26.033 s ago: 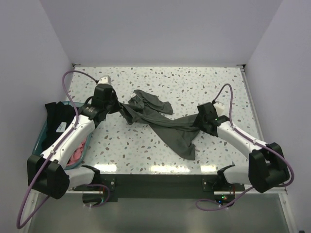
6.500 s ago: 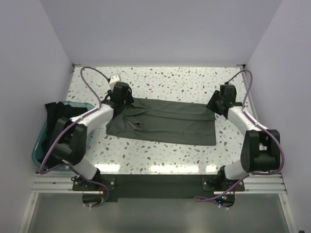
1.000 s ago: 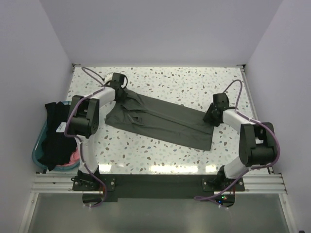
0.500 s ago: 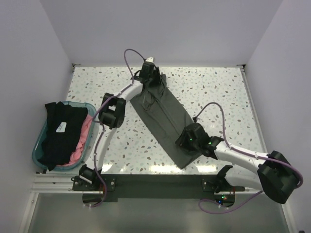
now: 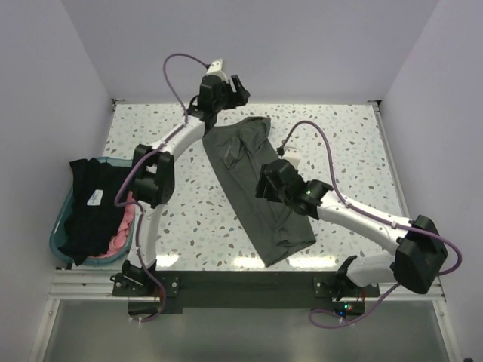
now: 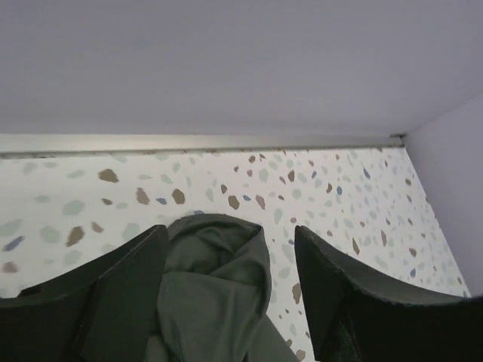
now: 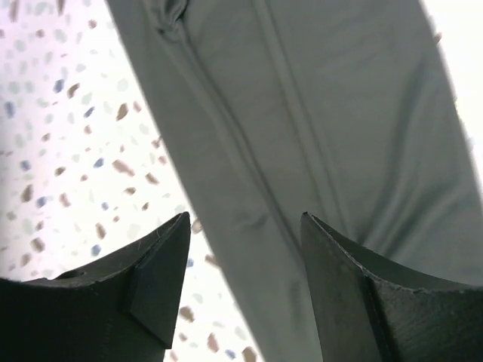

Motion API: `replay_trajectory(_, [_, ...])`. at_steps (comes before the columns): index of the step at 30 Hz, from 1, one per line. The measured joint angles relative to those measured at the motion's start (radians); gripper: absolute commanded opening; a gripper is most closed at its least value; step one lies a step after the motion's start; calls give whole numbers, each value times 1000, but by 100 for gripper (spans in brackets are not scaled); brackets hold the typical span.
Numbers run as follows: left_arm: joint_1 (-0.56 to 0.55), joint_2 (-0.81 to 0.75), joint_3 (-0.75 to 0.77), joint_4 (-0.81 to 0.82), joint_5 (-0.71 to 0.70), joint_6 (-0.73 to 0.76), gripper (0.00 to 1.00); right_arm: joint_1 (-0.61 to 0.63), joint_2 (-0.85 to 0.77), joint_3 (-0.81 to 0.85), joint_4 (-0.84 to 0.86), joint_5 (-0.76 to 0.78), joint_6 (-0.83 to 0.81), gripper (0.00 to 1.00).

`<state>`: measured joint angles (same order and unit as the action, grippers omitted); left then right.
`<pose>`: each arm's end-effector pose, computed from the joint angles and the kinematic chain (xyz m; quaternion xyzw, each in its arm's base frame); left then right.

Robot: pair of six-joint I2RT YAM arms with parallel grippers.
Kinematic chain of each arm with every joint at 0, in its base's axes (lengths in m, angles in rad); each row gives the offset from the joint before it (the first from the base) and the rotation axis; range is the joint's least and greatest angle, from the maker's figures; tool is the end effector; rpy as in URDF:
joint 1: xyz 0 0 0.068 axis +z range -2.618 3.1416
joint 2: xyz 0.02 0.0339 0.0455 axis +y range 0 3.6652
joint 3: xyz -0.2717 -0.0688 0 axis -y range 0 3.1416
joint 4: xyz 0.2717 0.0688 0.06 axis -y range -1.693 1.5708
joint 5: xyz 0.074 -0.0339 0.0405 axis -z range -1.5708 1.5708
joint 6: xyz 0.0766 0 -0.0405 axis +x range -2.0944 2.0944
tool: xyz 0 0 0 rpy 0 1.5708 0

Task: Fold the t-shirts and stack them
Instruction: Fold the tshirt

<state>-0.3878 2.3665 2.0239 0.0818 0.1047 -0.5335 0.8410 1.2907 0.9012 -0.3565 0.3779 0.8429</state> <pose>0.5851 -0.2476 0.2301 -0.0259 0.7922 -0.3076 0.5265 0.2382 0.2239 0.2284 0.0761 0.8998 0.1791 0.3906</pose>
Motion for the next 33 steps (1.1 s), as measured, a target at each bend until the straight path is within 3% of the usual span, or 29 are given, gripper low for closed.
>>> replay_trajectory(4, [21,-246,-139,-76,-195,-68,43,-46,108,100,-49,23,-116,63])
replay_trajectory(10, [58,-394,-302,-153,-360,-140,23,-103,176,54,-69,-6,-216,55])
replay_trajectory(20, [68,-150,-430,-281,-382,-134,24,-100,67,-199,-91,-57,-162,52])
replay_trajectory(27, [65,-61,-284,-337,-413,-101,24,-100,25,-221,-100,-55,-124,52])
replay_trajectory(33, [66,57,-80,-409,-454,-47,25,-100,64,-201,-95,-68,-124,60])
